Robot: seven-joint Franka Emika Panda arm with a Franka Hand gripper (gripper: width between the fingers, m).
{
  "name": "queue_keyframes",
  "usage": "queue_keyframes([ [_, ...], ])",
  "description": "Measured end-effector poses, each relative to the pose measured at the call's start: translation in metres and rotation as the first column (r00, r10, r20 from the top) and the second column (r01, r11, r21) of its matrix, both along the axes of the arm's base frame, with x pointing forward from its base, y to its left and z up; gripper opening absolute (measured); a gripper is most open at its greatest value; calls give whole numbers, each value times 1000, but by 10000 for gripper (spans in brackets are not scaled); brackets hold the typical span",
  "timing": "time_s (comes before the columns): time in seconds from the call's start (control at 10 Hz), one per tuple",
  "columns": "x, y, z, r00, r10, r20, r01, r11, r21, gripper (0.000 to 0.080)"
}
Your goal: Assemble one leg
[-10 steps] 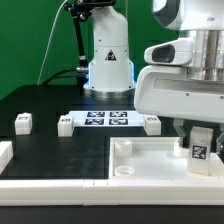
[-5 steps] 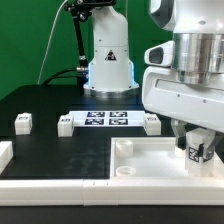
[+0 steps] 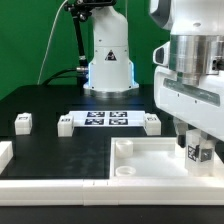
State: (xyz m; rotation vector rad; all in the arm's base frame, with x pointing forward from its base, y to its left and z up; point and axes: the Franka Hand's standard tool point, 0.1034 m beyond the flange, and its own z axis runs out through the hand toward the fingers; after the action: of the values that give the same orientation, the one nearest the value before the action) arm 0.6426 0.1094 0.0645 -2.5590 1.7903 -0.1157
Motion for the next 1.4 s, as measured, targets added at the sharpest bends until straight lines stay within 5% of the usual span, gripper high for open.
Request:
queue_keyframes([
  [0.1, 0, 4, 1, 995, 101, 1, -101, 995, -3, 494],
  [0.2, 0, 8, 2, 991, 135, 8, -135, 991, -1, 625],
  [0.5, -1, 13, 6, 842, 538, 45, -536, 843, -51, 648],
  [0.8, -1, 25, 10, 543, 838, 47, -829, 544, -131, 649],
  [1.0, 4, 31, 12, 276, 961, 3, -943, 271, -192, 649],
  [1.1, 6, 26, 12, 144, 989, -29, -969, 135, -207, 649],
  [1.4, 5, 14, 8, -55, 994, -94, -976, -74, -206, 649],
])
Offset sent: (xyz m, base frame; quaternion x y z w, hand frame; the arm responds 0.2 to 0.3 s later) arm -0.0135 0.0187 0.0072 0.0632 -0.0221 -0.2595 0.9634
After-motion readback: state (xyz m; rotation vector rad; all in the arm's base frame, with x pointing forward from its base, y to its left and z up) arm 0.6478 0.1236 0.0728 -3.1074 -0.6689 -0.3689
